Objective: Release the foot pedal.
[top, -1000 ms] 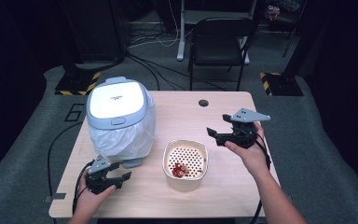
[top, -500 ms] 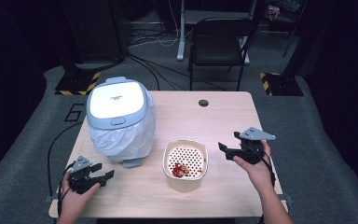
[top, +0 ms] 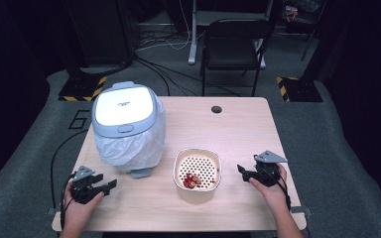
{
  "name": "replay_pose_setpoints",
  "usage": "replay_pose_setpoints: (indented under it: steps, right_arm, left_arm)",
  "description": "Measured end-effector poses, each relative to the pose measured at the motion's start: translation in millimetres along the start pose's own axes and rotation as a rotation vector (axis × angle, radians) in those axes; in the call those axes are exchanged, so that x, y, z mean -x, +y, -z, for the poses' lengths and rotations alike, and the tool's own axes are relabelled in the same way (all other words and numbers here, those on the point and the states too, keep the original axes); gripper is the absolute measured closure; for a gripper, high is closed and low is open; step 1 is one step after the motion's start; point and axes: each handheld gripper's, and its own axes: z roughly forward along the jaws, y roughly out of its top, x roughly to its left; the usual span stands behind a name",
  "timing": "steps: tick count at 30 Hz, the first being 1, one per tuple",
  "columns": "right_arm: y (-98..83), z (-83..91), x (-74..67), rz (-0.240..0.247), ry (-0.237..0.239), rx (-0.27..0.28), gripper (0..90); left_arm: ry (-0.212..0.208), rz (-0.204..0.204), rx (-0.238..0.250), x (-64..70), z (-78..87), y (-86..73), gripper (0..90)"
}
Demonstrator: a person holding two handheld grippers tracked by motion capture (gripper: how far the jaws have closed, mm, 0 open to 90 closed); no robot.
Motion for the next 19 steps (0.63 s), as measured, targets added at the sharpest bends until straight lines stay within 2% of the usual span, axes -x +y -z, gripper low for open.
replay_pose_setpoints:
  steps: [3,7,11,13,16,18,19]
  right_arm:
    - [-6.1,-4.0,2.4,-0.003,-0.003,-0.001,21.4]
    - [-10.5,-8.5,2.3,-0.013,0.03,-0.012,21.4]
    - [-13.0,-11.9,0.9,0.006,0.055,-0.022,21.6]
    - [-14.9,-13.5,0.4,-0.009,0.067,-0.031,22.0]
    - [-17.6,-16.1,1.5,-0.003,0.06,-0.043,22.1]
    - [-19.2,-16.6,2.1,-0.01,0.053,-0.056,22.1]
    - [-20.1,-17.2,3.1,-0.008,0.052,-0.055,22.2]
  left_arm:
    - [0.016,-0.003,-0.001,-2.4,-2.0,-0.4,33.2]
    - [0.042,-0.014,-0.015,-4.7,-4.6,-0.6,33.2]
    - [0.055,-0.022,-0.02,-5.4,-7.2,-0.1,33.2]
    - [0.058,-0.026,-0.01,-4.6,-9.2,-0.3,32.8]
    - [0.054,-0.024,-0.017,-3.7,-9.9,0.1,32.8]
    - [0.06,-0.018,-0.015,-3.4,-10.8,0.1,32.9]
    - [0.069,-0.028,-0.015,-4.3,-11.1,0.0,32.9]
